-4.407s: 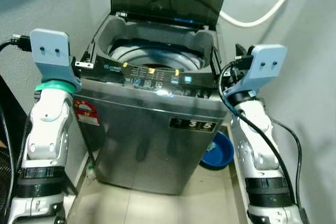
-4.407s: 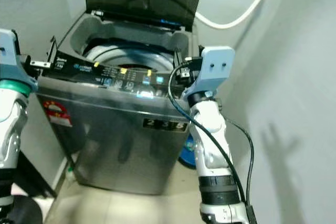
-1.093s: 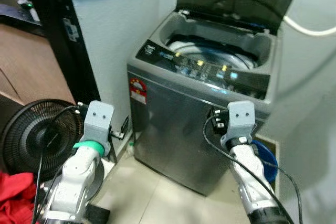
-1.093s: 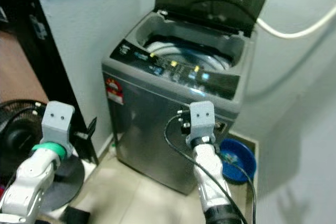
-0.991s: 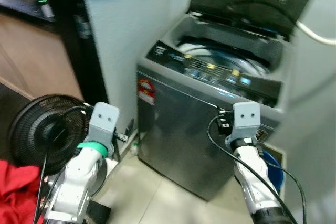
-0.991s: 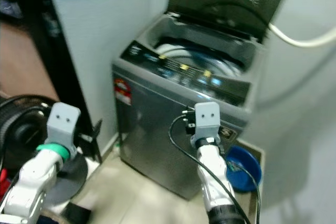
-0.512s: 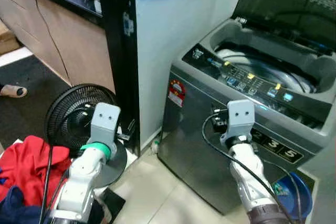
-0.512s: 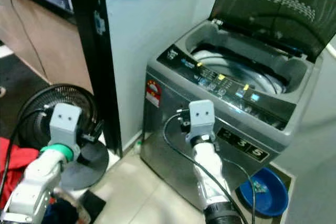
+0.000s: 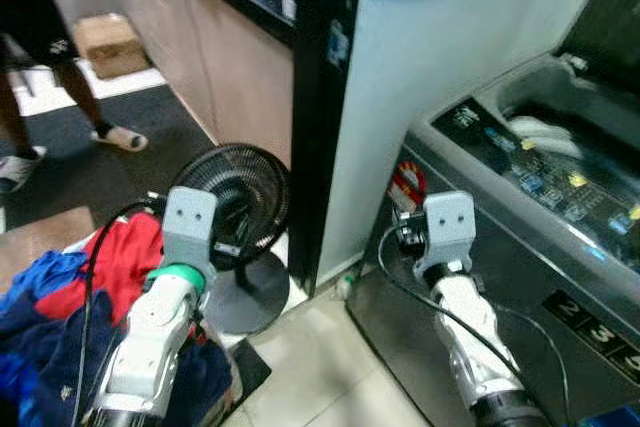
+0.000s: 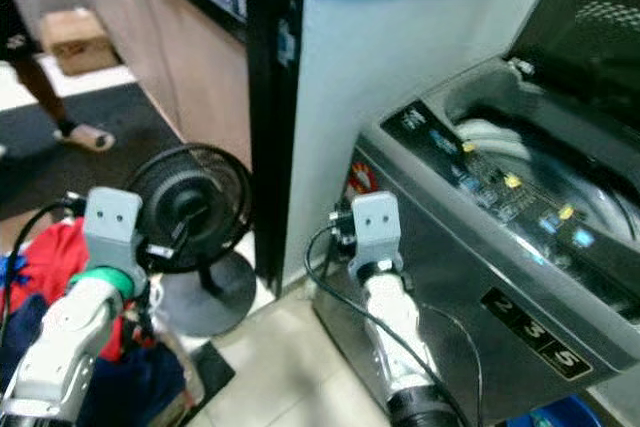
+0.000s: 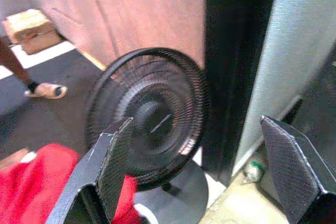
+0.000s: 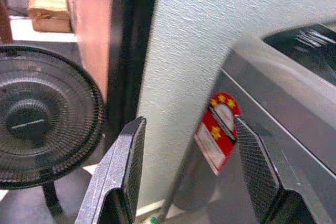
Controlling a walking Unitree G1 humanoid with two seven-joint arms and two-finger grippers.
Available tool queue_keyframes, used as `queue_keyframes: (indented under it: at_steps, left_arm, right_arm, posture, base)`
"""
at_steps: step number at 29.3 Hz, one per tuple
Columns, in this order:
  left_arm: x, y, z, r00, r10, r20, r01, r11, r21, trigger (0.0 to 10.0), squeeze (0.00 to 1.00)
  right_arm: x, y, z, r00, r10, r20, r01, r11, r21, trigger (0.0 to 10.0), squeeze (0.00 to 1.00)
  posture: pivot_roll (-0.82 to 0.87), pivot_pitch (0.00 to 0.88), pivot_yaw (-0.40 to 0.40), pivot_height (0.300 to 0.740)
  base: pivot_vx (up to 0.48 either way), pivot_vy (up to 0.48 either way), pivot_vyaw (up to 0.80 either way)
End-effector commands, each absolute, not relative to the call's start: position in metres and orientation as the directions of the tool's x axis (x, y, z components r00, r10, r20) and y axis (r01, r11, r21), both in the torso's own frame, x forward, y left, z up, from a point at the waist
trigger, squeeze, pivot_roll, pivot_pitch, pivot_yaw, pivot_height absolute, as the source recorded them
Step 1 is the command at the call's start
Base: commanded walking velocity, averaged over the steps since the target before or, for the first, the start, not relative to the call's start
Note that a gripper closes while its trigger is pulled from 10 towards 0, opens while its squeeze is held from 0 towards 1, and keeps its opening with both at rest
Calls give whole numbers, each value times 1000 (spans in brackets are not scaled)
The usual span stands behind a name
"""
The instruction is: Clothes washing
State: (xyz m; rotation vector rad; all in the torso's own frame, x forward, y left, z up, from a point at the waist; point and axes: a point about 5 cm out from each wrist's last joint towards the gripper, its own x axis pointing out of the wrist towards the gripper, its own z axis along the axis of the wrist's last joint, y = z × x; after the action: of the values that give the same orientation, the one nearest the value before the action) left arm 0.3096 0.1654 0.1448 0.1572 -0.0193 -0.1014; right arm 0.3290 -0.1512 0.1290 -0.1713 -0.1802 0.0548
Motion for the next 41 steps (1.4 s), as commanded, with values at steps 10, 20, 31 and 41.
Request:
queue_keyframes:
  at_steps: [10, 20, 31, 41]
  left_arm:
    - [313, 168, 145, 997, -79, 19, 74, 983, 167, 10000, 0]
    - [315, 167, 147, 997, -65, 34, 59, 986, 156, 10000, 0]
    - [318, 165, 149, 997, -67, 45, 60, 987, 148, 10000, 0]
    - [318, 165, 151, 996, -58, 66, 48, 989, 139, 10000, 0]
  right_arm:
    - [328, -146, 126, 981, 95, 170, -66, 984, -167, 10000, 0]
    - [328, -145, 126, 979, 106, 173, -78, 983, -163, 10000, 0]
    - [328, -142, 127, 976, 124, 178, -96, 983, -160, 10000, 0]
    - [328, -138, 128, 972, 152, 180, -123, 979, -163, 10000, 0]
  posture:
    - [61, 12, -48, 740]
    - [62, 12, -48, 740]
    - [61, 15, -45, 740]
    - [62, 16, -46, 740]
  base:
    - [0, 0, 738]
    - [0, 0, 738]
    - [0, 0, 738]
    - [0, 0, 734]
